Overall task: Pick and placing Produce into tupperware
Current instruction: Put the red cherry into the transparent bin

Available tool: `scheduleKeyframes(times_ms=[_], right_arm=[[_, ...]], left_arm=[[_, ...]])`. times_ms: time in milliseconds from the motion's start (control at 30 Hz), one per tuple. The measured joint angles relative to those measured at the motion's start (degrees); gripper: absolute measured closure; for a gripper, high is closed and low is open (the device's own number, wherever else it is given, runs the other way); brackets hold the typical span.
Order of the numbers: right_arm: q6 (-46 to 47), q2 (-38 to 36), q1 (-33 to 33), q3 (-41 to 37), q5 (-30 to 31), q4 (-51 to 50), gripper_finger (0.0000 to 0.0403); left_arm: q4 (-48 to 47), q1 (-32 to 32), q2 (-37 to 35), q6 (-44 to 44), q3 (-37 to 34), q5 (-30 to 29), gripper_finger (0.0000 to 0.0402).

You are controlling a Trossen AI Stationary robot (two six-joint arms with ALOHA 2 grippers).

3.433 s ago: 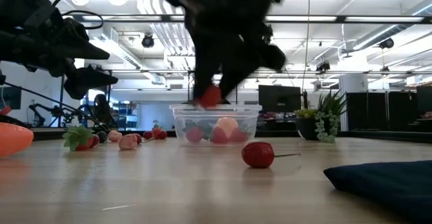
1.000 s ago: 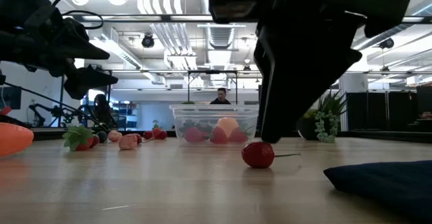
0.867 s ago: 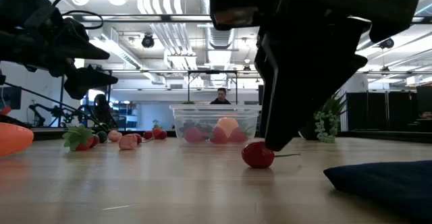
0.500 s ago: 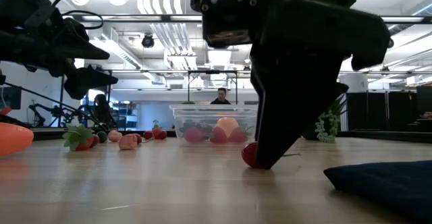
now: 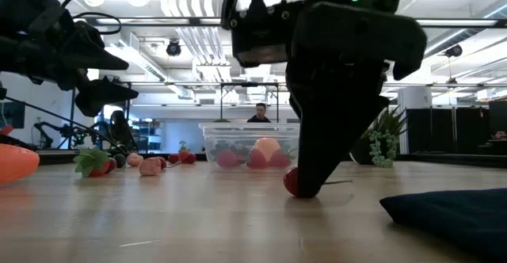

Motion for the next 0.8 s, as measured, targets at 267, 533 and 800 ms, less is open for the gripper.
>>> scheduleKeyframes(times_ms=[267, 533, 800], right_arm=[[-1.14, -0.07, -1.64, -0.29, -3.2, 0.28, 0.0228], [-1.51, -0.07, -1.83, -0.37, -3.6, 0.61, 0.0262], [-1.51, -0.07, -1.85, -0.4, -3.95, 0.62, 0.0297]], left_arm=[[0.0, 0.01, 0.0, -0.01, 0.01, 0.0, 0.0095], [0.0, 0.01, 0.0, -0.02, -0.01, -0.02, 0.0095], [0.0, 0.01, 0.0, -0.02, -0.02, -0.02, 0.0095]])
